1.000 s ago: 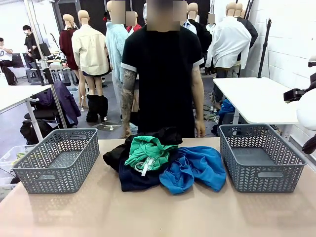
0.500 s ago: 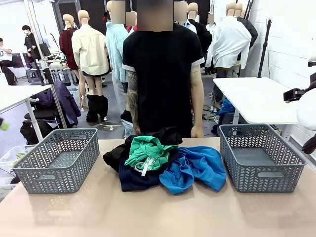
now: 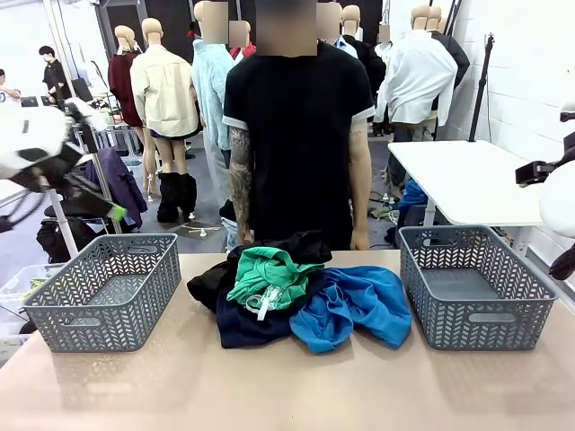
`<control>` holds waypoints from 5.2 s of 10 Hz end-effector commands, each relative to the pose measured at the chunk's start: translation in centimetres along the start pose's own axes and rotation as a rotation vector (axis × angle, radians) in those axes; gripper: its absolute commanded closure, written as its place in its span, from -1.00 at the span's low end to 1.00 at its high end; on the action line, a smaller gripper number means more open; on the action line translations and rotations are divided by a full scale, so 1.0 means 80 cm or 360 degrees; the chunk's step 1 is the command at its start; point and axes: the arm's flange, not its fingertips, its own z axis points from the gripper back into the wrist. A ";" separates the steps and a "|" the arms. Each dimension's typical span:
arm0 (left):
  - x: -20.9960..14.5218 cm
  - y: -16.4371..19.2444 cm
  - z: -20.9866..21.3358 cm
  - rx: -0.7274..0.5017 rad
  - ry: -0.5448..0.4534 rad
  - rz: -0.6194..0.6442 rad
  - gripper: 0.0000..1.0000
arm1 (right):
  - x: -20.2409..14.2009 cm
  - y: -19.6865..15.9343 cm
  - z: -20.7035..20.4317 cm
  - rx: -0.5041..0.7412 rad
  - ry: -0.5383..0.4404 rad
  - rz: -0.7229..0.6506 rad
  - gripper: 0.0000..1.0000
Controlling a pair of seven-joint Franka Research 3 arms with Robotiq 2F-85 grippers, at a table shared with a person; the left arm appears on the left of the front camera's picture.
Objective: Sort the tops and bottoms.
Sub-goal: Lift clothes from the center of the table with your left hand.
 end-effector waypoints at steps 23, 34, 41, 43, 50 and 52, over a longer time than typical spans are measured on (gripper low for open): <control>0.134 -0.072 -0.294 -0.0862 0.0186 -0.0736 -1.00 | -0.001 -0.001 0.000 -0.0001 0.0013 0.0000 -1.00; 0.139 -0.065 -0.304 -0.0983 0.0169 -0.0736 1.00 | -0.001 -0.001 0.000 -0.0001 0.0013 0.0000 -1.00; 0.144 -0.067 -0.298 -0.1028 0.0153 -0.0700 1.00 | -0.001 -0.001 0.000 -0.0001 0.0013 0.0000 -1.00; 0.175 -0.088 -0.254 -0.0987 0.0230 -0.0751 1.00 | -0.001 -0.001 0.000 -0.0001 0.0013 0.0000 -1.00; 0.324 -0.132 -0.035 -0.0787 0.0164 -0.1024 1.00 | -0.001 -0.001 0.000 -0.0001 0.0013 0.0000 -1.00; 0.377 -0.124 0.025 -0.0808 0.0051 -0.0899 1.00 | -0.001 -0.001 0.000 -0.0001 0.0013 0.0000 -1.00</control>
